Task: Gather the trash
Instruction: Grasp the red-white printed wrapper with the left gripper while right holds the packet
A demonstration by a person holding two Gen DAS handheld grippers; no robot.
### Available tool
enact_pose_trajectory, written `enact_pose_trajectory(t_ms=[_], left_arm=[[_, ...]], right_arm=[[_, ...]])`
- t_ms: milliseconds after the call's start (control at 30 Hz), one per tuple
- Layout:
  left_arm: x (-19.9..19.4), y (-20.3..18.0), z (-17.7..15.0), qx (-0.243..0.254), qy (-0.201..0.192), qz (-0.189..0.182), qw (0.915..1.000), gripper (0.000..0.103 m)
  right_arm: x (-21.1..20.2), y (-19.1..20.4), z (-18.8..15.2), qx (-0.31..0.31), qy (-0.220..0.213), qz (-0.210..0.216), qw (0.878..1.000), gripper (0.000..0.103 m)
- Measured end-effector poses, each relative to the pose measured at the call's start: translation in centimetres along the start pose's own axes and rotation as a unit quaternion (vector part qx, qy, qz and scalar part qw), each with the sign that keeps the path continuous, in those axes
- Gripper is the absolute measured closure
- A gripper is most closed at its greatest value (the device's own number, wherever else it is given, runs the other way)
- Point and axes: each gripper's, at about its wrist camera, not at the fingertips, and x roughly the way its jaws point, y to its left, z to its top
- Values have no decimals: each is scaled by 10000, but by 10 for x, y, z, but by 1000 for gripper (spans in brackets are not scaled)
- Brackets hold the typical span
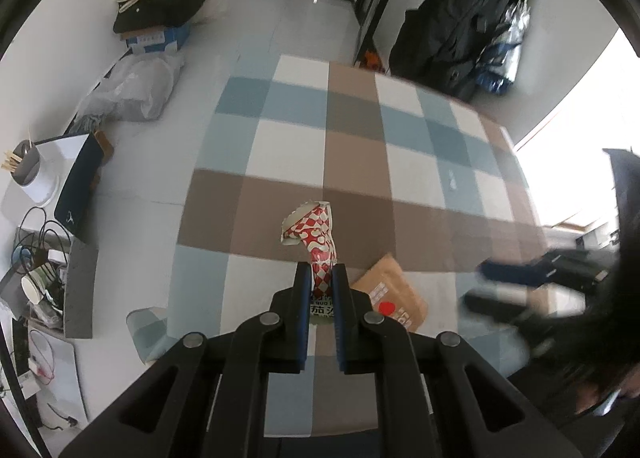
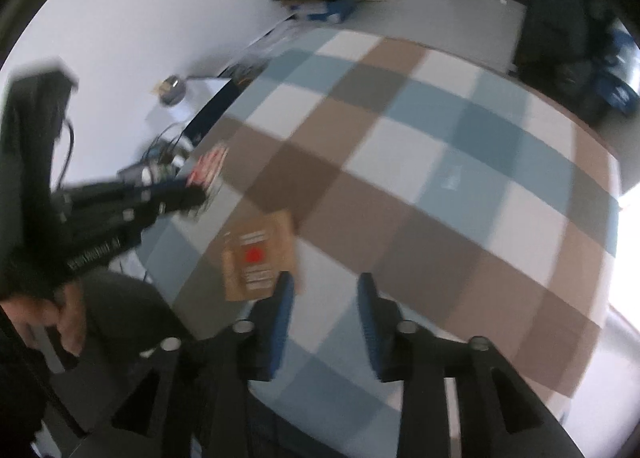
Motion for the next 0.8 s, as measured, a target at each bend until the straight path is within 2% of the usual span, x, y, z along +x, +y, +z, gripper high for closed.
enact_pose_trajectory(t_ms=[133, 200, 267, 300, 367, 467, 500, 533, 667, 733, 800], left_arm=[[-16, 6, 3, -67, -324, -9, 9995, 97], [-26, 9, 5, -86, -516, -9, 9986, 97], [-35, 11, 6, -80, -713, 34, 9974, 97], [-39, 12, 7, -60, -780, 36, 9969, 97], [-46, 13, 8, -43, -936, 35, 9956, 97], [-49, 15, 12, -13, -1007, 24, 9949, 97], [-50, 16, 14, -48, -1006, -43, 9949, 97], [-52, 18, 14, -92, -1029, -105, 9946, 97], [-58, 20, 16, -125, -1151, -151, 9932, 97], [-61, 20, 15, -136, -1169, -187, 9929, 97], [-61, 21, 16, -166, -1179, -205, 9927, 97]], right_arm=[[22, 24, 2, -167, 17, 58, 9998, 66], [33, 35, 3, -191, -48, -34, 9998, 52], [41, 45, 3, -320, -104, -139, 9993, 51], [46, 51, 4, -428, -96, -261, 9987, 45], [53, 59, 2, -551, -136, -428, 9975, 39], [57, 69, -1, -725, -221, -584, 9954, 26], [59, 72, -2, -786, -246, -687, 9942, 25], [61, 77, -4, -868, -303, -835, 9923, 25], [62, 75, -2, -804, -396, -857, 9923, 26], [58, 75, -3, -805, -414, -870, 9921, 31], [55, 70, -3, -737, -450, -899, 9922, 44]])
